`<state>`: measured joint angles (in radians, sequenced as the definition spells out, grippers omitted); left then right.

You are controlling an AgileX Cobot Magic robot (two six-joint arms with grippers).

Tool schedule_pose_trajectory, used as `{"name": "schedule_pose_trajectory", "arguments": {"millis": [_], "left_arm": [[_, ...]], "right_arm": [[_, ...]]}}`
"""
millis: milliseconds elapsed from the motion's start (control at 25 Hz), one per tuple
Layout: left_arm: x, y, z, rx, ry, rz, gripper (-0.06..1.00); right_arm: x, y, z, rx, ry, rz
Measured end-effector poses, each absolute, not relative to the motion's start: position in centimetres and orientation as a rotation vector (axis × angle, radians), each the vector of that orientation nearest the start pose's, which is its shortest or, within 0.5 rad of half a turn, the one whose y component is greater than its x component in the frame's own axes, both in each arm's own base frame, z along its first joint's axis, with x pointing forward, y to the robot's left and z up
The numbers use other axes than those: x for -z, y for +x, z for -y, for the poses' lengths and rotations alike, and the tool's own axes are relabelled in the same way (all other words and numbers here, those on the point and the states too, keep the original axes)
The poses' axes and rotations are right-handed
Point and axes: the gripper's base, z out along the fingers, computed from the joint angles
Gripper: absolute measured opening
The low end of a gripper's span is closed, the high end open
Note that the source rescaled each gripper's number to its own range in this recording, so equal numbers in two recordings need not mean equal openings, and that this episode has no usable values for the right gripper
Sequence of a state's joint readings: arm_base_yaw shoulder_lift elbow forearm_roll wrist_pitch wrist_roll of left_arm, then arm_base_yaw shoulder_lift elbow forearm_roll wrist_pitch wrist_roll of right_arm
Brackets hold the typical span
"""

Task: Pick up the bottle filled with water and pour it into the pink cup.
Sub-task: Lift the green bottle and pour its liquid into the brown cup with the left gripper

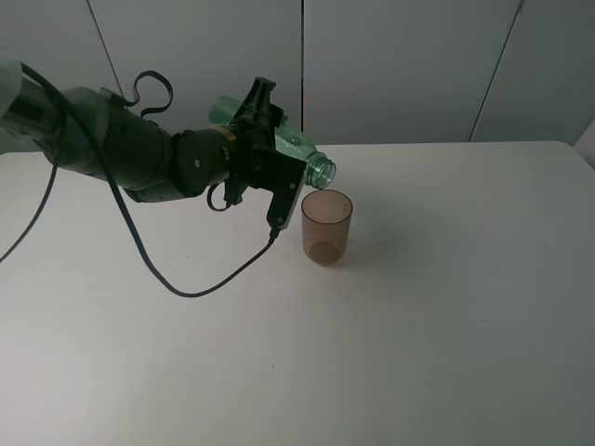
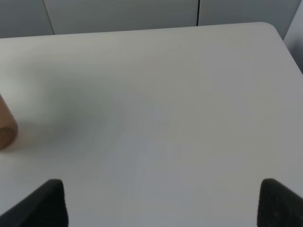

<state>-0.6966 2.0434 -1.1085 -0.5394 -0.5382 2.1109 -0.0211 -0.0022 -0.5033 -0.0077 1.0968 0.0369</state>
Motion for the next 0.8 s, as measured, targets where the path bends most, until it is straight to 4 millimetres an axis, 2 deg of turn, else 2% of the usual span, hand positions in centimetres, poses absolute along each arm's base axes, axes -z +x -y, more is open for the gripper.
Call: {"name": "schedule_pose_trajectory", "arguments": {"millis": [800], "left_arm": [[-15.38, 34.34, 25.69, -0.894, 1.786, -0.918, 0.01]], "right_arm": [[-27.53, -0.72, 0.05, 0.0, 0.061, -2.074]]}}
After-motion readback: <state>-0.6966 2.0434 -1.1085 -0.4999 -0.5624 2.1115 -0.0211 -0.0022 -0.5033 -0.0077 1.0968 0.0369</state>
